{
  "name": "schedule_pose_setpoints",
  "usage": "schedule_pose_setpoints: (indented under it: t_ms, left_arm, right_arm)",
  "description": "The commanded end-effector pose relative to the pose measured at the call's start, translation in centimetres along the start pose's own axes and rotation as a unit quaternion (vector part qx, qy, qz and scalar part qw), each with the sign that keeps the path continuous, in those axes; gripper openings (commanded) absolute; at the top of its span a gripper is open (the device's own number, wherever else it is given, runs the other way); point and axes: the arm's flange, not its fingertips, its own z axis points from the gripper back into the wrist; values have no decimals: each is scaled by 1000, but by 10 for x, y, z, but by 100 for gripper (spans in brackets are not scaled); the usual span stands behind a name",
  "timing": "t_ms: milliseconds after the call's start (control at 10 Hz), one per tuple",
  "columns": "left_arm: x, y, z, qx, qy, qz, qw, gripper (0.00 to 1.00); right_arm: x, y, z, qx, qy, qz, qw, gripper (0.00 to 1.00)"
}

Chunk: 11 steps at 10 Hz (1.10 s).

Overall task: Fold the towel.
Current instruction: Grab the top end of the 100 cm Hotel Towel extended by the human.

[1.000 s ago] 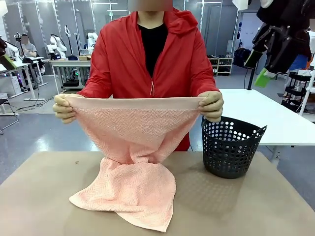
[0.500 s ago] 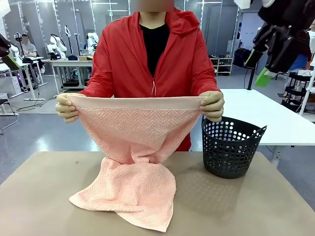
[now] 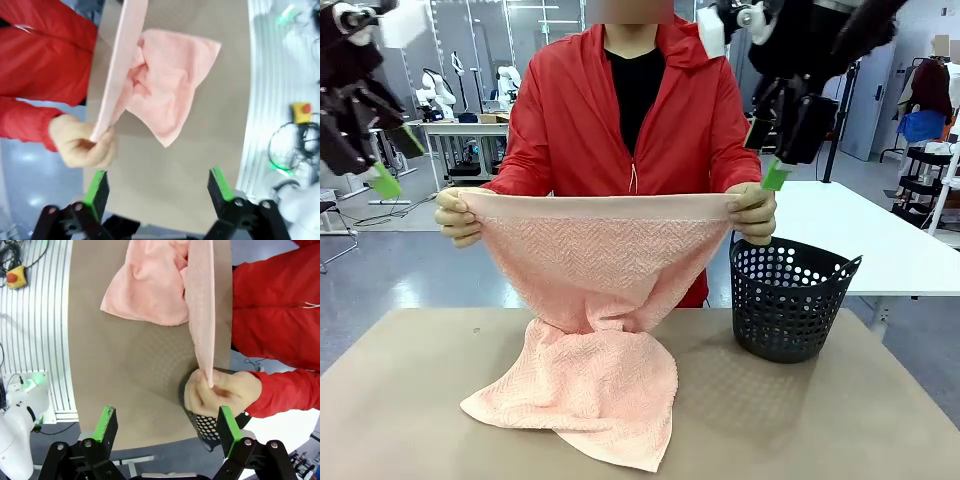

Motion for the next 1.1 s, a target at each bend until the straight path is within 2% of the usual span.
schedule_pose_setpoints:
  t_ms: [0, 200, 400, 800, 1000]
  left_arm:
    - [31, 9, 1, 24, 53, -15, 998, 100]
    - [55, 18, -10, 19, 74, 9, 997, 100]
    - [66, 25, -21, 23, 85, -1, 996, 100]
    - [73, 41, -40, 22, 94, -8, 995, 100]
    - [67, 56, -66, 18, 97, -18, 995, 100]
  right_arm:
    - [20, -9, 6, -11, 25, 2, 1000, 100]
    - [34, -17, -2, -15, 45, -10, 999, 100]
    - [42, -21, -5, -18, 42, -4, 999, 100]
    - [48, -36, -21, -23, 41, -10, 999, 100]
    - [50, -43, -50, -17, 42, -11, 999, 100]
